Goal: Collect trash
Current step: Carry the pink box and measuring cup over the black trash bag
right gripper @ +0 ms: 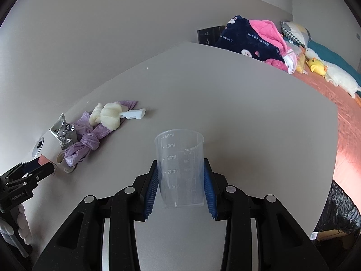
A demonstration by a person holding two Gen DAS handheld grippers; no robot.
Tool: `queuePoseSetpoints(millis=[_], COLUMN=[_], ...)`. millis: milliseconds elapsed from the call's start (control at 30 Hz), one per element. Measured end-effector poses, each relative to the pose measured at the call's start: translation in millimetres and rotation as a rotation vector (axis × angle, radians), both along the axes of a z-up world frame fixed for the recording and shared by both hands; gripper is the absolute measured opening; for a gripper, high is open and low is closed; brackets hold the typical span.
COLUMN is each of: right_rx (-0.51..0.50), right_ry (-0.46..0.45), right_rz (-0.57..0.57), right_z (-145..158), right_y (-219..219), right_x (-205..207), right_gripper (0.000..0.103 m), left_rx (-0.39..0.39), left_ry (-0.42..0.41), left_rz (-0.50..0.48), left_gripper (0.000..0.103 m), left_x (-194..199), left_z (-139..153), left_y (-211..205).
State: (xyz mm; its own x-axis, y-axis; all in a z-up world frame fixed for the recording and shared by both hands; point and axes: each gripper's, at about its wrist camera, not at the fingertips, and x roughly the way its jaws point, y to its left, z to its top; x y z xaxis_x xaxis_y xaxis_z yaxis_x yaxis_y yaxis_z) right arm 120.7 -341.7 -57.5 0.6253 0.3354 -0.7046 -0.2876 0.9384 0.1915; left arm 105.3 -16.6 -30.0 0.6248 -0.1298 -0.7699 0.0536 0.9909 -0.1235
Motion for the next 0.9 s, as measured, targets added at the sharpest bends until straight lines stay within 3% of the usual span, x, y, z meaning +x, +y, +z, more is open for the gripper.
queuePoseSetpoints(millis=[300,900], right_rx=[0.028,0.081], right_ry=[-0.007,-0.03], right_rz=[-0.013,-0.117], right_z=[4.0,7.4], right_y=[-18.4,-85.4], right_x=[-26.3,-75.2], right_gripper=[0.039,0.039], left_rx=[-0.031,-0.056], left_ry=[-0.021,-0.039], left_rz=[-0.044,-0.232], left_gripper=[0.065,0.065], left_x=[-14.5,-18.4], left_z=[11.7,21.8], left_y=[-24.9,-117.8])
